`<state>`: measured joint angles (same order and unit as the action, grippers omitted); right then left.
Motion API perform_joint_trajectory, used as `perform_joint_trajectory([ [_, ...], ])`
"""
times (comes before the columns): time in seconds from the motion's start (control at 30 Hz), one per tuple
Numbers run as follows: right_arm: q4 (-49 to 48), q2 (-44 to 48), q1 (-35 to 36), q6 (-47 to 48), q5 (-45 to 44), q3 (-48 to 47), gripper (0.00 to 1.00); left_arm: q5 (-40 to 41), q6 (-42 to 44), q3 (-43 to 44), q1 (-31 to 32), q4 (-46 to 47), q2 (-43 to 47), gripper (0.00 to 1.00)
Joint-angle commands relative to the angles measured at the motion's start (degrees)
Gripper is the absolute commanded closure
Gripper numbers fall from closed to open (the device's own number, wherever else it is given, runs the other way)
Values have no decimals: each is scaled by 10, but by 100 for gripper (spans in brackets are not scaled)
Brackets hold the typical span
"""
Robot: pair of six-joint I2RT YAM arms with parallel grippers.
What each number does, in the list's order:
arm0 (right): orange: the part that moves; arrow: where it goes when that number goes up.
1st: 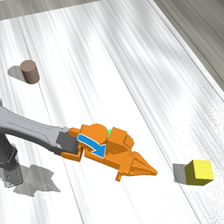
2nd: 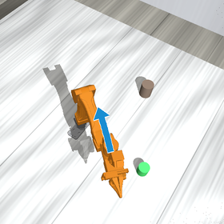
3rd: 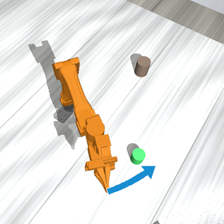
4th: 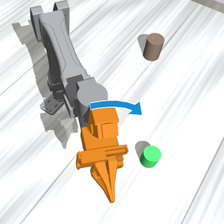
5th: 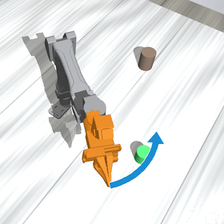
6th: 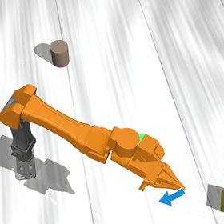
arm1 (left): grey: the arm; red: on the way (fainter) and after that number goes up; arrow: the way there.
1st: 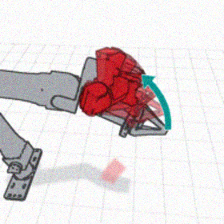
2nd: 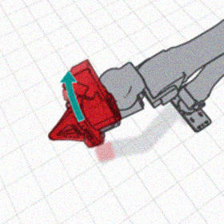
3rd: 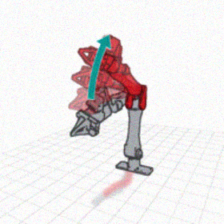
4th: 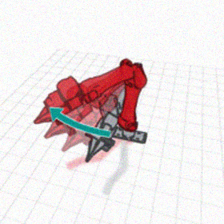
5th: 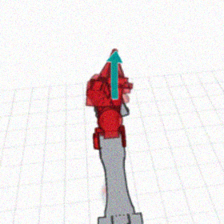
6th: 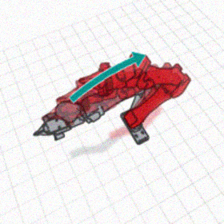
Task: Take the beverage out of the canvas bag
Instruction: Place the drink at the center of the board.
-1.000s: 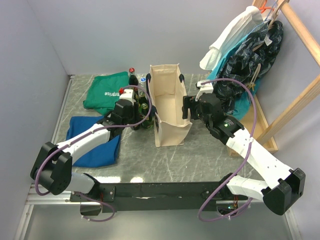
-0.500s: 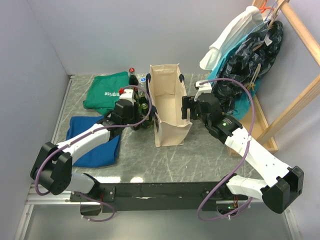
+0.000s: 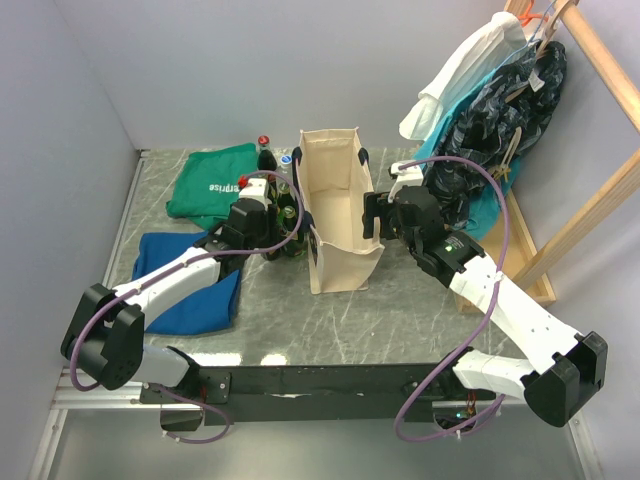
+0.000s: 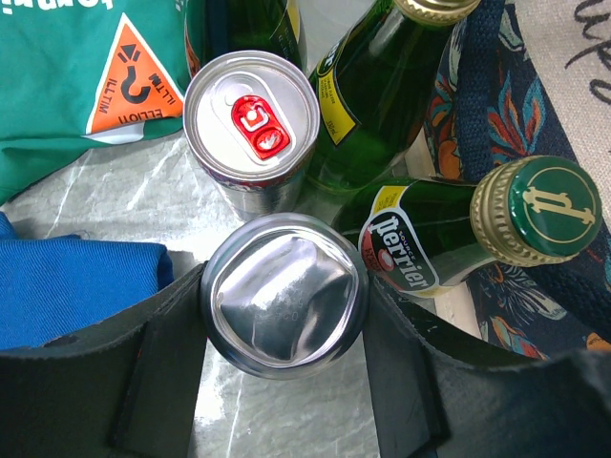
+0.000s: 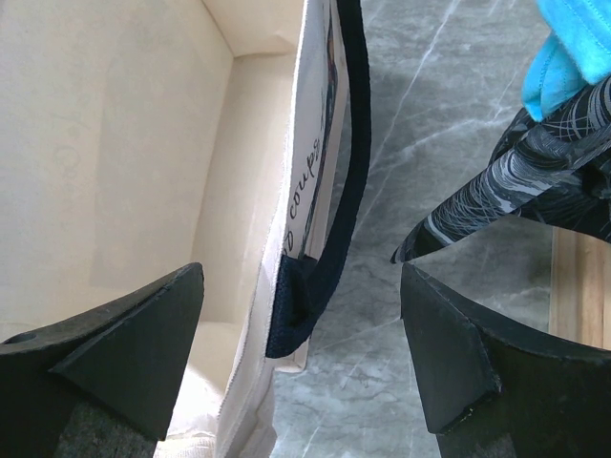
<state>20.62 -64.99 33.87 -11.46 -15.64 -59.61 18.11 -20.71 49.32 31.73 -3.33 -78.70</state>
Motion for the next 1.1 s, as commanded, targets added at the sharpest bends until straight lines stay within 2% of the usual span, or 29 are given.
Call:
perform_joint_trajectory([
  [0.0,-15,0,1,1,-4,-9,11,3,-7,33,-1,35,14,54],
  [0.37,-16,0,1,1,-4,-9,11,7,-11,31,-1,35,20,50],
  [0.57,-15,1,1,0,-4,-7,11,8,-12,30,-1,35,21,41],
  [0.87,-15,2,1,0,-4,-7,11,9,-13,28,-1,35,22,36],
  [0.93,-15,1,1,0,-4,-7,11,10,-12,27,-1,35,24,34],
  [0.97,-15,1,1,0,-3,-7,11,10,-12,27,-1,35,24,28],
  [1.07,-15,2,1,-1,-4,-7,11,6,-11,29,-1,21,22,23],
])
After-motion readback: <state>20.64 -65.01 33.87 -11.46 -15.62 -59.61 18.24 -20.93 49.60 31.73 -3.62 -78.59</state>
